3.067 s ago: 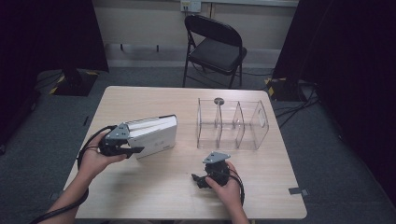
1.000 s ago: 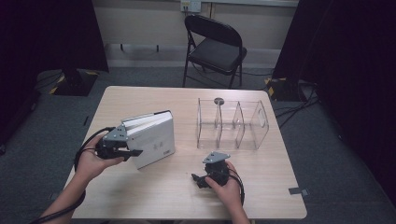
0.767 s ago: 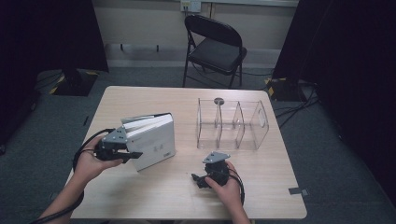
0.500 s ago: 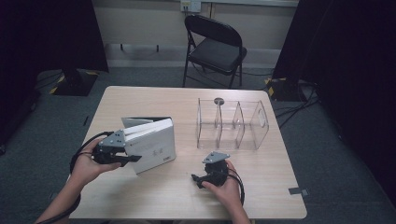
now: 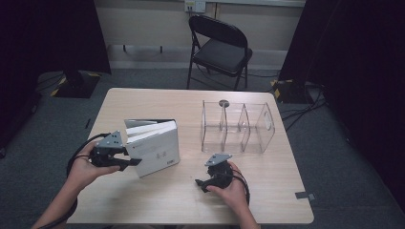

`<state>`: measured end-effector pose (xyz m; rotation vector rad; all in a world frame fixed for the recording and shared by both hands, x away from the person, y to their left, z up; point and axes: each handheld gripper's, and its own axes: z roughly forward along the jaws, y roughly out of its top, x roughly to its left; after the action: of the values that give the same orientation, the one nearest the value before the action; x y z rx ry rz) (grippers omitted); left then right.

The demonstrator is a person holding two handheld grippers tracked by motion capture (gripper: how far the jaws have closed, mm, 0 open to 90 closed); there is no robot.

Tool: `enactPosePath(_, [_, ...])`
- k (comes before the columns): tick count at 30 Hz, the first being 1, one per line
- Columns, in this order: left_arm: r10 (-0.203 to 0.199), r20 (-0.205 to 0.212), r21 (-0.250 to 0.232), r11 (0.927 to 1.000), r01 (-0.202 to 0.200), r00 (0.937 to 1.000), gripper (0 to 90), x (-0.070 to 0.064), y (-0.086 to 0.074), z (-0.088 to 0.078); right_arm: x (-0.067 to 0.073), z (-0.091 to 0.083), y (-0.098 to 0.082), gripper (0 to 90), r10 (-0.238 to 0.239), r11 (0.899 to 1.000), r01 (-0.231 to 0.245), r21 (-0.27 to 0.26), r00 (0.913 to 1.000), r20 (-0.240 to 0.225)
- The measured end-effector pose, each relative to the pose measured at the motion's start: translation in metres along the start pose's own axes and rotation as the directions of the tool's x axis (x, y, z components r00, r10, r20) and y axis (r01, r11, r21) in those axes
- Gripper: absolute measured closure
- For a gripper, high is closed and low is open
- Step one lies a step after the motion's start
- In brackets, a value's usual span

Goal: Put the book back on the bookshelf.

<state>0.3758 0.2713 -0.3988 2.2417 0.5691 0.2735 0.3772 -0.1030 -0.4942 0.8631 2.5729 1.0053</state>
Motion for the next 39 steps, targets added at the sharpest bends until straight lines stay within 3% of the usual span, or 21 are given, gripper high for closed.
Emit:
enactPosePath(16, [-0.021,-0.026,0.044,0.9988,0.022,0.9995,53.5,-0.002,-0.018,0.005,-0.002,-0.006,0.036,14.0,-0.097,0.994,0.099,0.033,0.9933,-0.062])
enactPosePath(24, [-0.046,-0.022,0.064,0.9968,0.048,0.9987,49.3,-0.005,-0.031,0.014,-0.004,-0.008,0.051,14.7,-0.147,0.987,0.152,0.057,0.9846,-0.095])
enactPosePath(27, [-0.066,-0.024,0.081,0.9944,0.068,0.9975,48.0,-0.007,-0.036,0.017,-0.005,-0.009,0.057,14.7,-0.153,0.986,0.158,0.051,0.9832,-0.100])
enactPosePath(29, [-0.055,-0.036,0.096,0.9937,0.058,0.9979,46.7,-0.007,-0.039,0.018,-0.005,-0.009,0.060,14.7,-0.162,0.984,0.168,0.053,0.9816,-0.102])
enactPosePath(31, [-0.082,-0.034,0.089,0.9924,0.085,0.9960,45.4,-0.009,-0.043,0.020,-0.004,-0.008,0.062,15.3,-0.173,0.982,0.180,0.060,0.9791,-0.106])
enactPosePath(34, [-0.073,-0.044,0.114,0.9905,0.077,0.9964,42.6,-0.010,-0.048,0.023,-0.003,-0.008,0.064,15.3,-0.169,0.982,0.177,0.063,0.9792,-0.112])
enactPosePath(36, [-0.101,-0.040,0.107,0.9888,0.104,0.9941,40.9,-0.012,-0.052,0.028,-0.003,-0.008,0.066,15.3,-0.171,0.982,0.180,0.061,0.9773,-0.125])
enactPosePath(38, [-0.099,-0.051,0.137,0.9849,0.105,0.9937,38.2,-0.011,-0.055,0.030,-0.003,-0.009,0.067,15.3,-0.175,0.980,0.185,0.070,0.9768,-0.123])
enactPosePath(39, [-0.112,-0.050,0.128,0.9847,0.118,0.9925,37.7,-0.012,-0.056,0.032,-0.003,-0.009,0.068,15.4,-0.179,0.980,0.188,0.069,0.9761,-0.123])
